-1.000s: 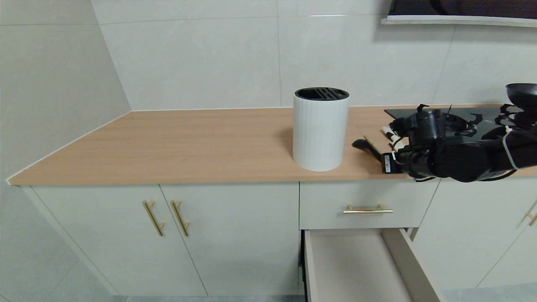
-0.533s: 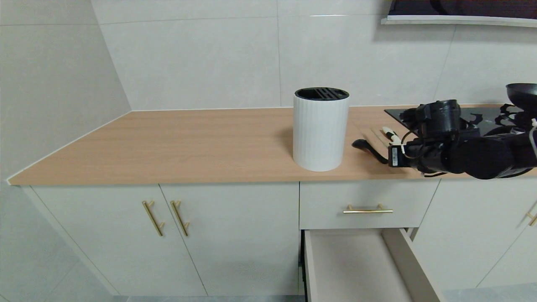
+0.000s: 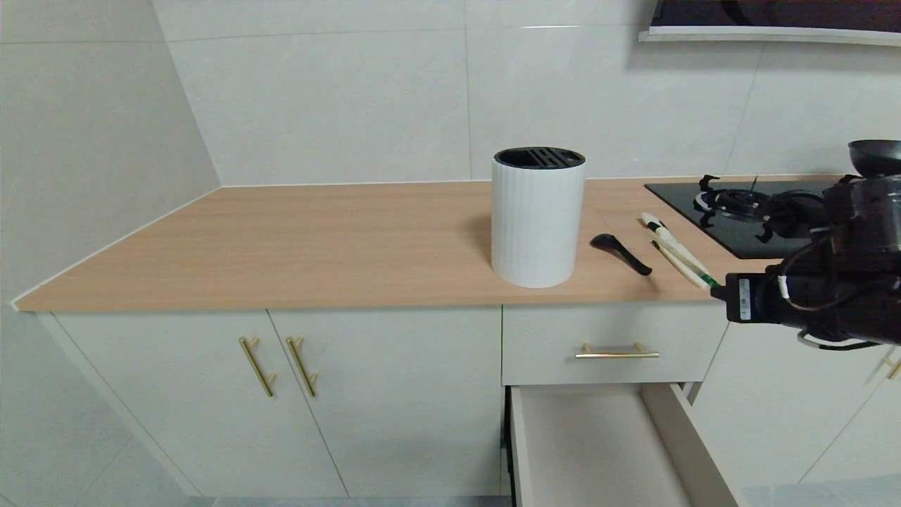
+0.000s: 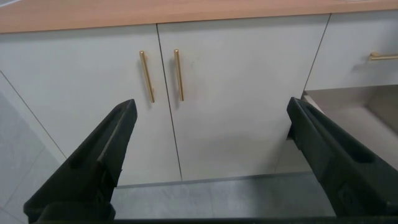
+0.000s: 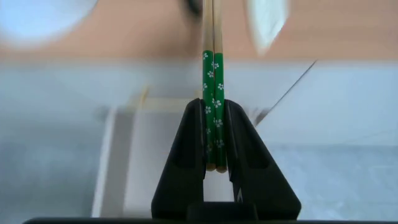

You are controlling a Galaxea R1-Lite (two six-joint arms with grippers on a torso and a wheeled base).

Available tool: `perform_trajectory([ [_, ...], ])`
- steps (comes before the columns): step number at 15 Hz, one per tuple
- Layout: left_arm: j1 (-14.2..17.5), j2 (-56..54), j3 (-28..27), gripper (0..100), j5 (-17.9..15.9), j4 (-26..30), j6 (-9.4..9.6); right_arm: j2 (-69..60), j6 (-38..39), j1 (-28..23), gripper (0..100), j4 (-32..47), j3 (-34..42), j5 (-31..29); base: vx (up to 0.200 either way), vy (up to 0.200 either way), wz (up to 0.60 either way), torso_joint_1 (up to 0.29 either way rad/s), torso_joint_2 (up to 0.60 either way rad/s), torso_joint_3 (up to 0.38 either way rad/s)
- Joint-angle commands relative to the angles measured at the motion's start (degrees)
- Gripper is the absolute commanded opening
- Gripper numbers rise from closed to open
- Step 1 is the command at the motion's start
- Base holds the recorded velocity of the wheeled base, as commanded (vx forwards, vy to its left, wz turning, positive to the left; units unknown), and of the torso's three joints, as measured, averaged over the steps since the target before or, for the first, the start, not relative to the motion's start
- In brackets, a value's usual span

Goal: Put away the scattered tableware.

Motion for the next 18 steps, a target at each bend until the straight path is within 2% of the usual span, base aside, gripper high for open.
perform_trajectory([
  [1, 0.0, 0.0, 0.0, 100, 0.0, 0.0, -0.01, -8.9, -1.5, 0.0, 0, 0.2, 5.2, 4.8, 0.0, 0.0, 0.0, 0.0, 0.0, 0.0],
  [2, 0.0, 0.0, 0.0, 100, 0.0, 0.0, -0.01, -9.9, -1.8, 0.0, 0, 0.3, 5.9, 6.1, 0.0, 0.0, 0.0, 0.0, 0.0, 0.0],
  [4, 0.0, 0.0, 0.0, 100, 0.0, 0.0, -0.01, -12.1, -4.8, 0.0, 0, 0.4, 7.9, 12.6, 0.0, 0.0, 0.0, 0.0, 0.0, 0.0],
  [7, 0.0, 0.0, 0.0, 100, 0.0, 0.0, -0.01, -12.3, -9.5, 0.6, 0, 0.4, 10.8, 16.6, 0.0, 0.0, 0.0, 0.0, 0.0, 0.0],
  [10, 0.0, 0.0, 0.0, 100, 0.0, 0.0, -0.01, -13.2, -9.9, 4.1, 0, 0.6, 12.5, 21.1, 0.0, 0.0, 0.0, 0.0, 0.0, 0.0],
  [16, 0.0, 0.0, 0.0, 100, 0.0, 0.0, -0.01, -12.3, -10.1, 9.8, 0, 3.2, 13.9, 21.5, 0.0, 0.0, 0.0, -0.004, 0.01, 0.008],
  [18, 0.0, 0.0, 0.0, 100, 0.0, 0.0, -0.01, -11.7, -10.1, 10.8, 0, 3.2, 14.3, 21.5, 0.0, 0.0, 0.0, -0.127, 0.3, 0.173],
])
